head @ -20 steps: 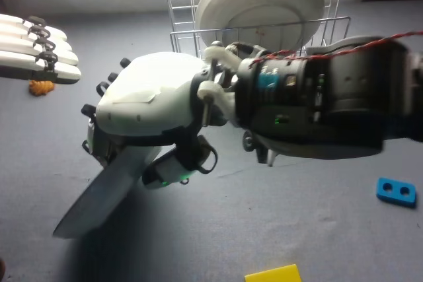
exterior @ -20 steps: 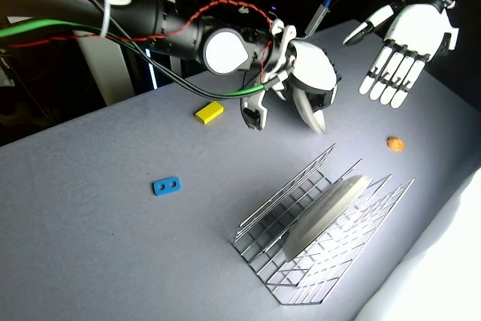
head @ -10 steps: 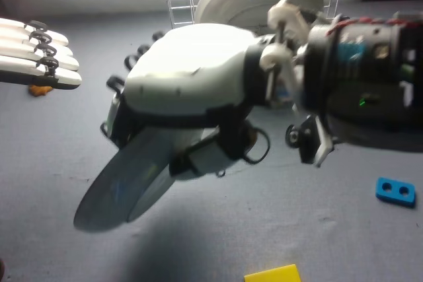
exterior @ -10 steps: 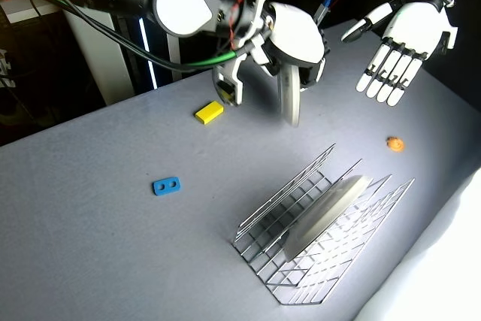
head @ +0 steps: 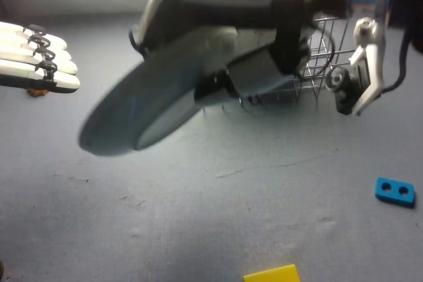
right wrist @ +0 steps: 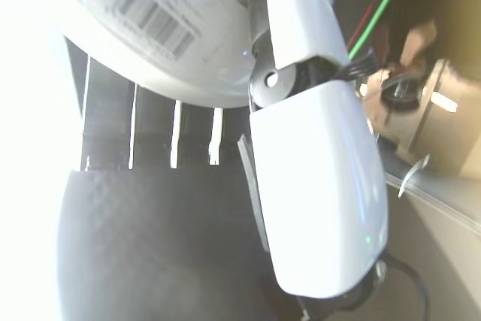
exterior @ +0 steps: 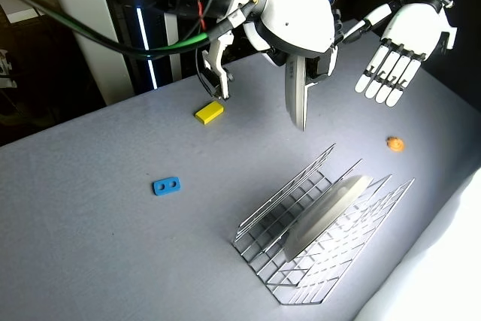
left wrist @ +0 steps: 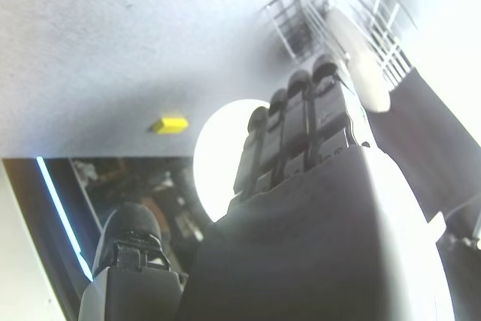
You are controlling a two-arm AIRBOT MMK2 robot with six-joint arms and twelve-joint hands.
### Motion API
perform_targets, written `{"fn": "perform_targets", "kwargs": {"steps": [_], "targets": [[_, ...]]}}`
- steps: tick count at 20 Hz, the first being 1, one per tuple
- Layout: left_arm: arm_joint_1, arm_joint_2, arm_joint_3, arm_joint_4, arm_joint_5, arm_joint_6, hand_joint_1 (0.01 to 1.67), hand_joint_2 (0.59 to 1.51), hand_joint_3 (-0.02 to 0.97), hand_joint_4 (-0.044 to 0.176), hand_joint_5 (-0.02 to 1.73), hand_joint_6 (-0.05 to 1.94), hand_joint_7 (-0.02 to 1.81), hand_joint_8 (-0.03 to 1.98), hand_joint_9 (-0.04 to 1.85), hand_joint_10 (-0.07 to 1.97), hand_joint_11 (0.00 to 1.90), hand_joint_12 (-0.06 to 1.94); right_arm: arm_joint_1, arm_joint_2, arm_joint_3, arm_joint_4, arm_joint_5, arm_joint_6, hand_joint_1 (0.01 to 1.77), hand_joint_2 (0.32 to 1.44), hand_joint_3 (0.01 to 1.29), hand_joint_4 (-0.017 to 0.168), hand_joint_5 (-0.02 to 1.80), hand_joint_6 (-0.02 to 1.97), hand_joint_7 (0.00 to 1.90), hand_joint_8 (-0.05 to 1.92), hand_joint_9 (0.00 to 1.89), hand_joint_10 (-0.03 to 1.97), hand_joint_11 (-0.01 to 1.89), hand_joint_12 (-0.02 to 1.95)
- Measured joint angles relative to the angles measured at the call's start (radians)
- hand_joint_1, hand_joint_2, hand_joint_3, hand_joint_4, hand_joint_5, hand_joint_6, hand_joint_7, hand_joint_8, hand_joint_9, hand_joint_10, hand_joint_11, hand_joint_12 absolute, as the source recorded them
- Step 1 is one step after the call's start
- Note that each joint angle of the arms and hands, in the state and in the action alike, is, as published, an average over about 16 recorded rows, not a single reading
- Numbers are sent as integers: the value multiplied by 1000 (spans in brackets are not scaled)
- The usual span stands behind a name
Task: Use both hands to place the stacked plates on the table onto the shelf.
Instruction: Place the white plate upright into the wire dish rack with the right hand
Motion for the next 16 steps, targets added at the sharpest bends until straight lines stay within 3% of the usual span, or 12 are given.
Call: {"fn": "perform_targets", "kwargs": {"steps": [6, 16], "targets": [[9, 0, 0, -1, 1, 4, 14, 1121, 18, 5, 21, 16, 17, 8, 21, 6, 17, 11, 66, 61, 10, -195, -26, 342, 1330, 1011, 15, -4, 899, 993, 1027, 832, 1039, 1035, 931, 1161], [18, 0, 0, -2, 3, 9, 14, 1122, 17, 5, 22, 16, 16, 8, 20, 6, 17, 11, 113, 105, 48, -198, -137, 495, 1340, 1010, 14, -5, 884, 998, 1019, 844, 1039, 1050, 921, 1193]]}}
